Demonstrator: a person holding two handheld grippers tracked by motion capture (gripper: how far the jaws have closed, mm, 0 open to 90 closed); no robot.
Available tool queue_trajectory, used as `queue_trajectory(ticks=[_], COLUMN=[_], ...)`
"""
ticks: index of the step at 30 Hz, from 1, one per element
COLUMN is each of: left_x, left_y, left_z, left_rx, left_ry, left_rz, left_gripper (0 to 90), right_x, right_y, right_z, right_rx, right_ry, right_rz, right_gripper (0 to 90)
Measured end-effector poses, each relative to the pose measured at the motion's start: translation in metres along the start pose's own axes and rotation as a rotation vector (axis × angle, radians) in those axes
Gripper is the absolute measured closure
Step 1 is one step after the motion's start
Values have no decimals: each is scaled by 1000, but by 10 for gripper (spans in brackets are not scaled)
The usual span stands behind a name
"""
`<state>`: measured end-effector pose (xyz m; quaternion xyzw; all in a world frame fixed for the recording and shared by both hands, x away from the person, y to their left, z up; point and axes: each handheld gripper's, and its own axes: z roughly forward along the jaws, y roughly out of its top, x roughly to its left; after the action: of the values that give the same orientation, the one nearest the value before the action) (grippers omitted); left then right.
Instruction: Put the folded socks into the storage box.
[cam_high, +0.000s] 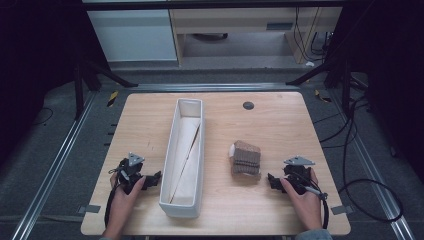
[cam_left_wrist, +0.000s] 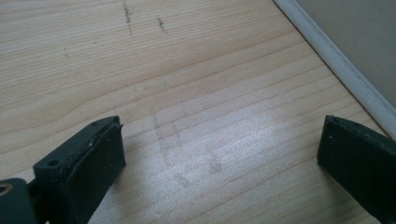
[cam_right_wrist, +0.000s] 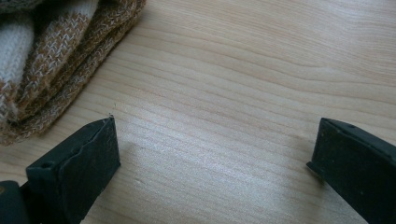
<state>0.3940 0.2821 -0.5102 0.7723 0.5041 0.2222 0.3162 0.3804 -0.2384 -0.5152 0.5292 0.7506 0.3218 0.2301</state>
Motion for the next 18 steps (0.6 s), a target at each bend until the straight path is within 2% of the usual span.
queue_trajectory(ticks=[18], left_x=[-1], left_y=[-1], left_z=[-1], left_rx=[-1], left_ry=[-3], left_rz=[4], left_gripper=[0], right_x=[0], right_y=[-1], right_z=[-1], right_rx=[1], right_ry=[0], right_rz=[3], right_gripper=[11])
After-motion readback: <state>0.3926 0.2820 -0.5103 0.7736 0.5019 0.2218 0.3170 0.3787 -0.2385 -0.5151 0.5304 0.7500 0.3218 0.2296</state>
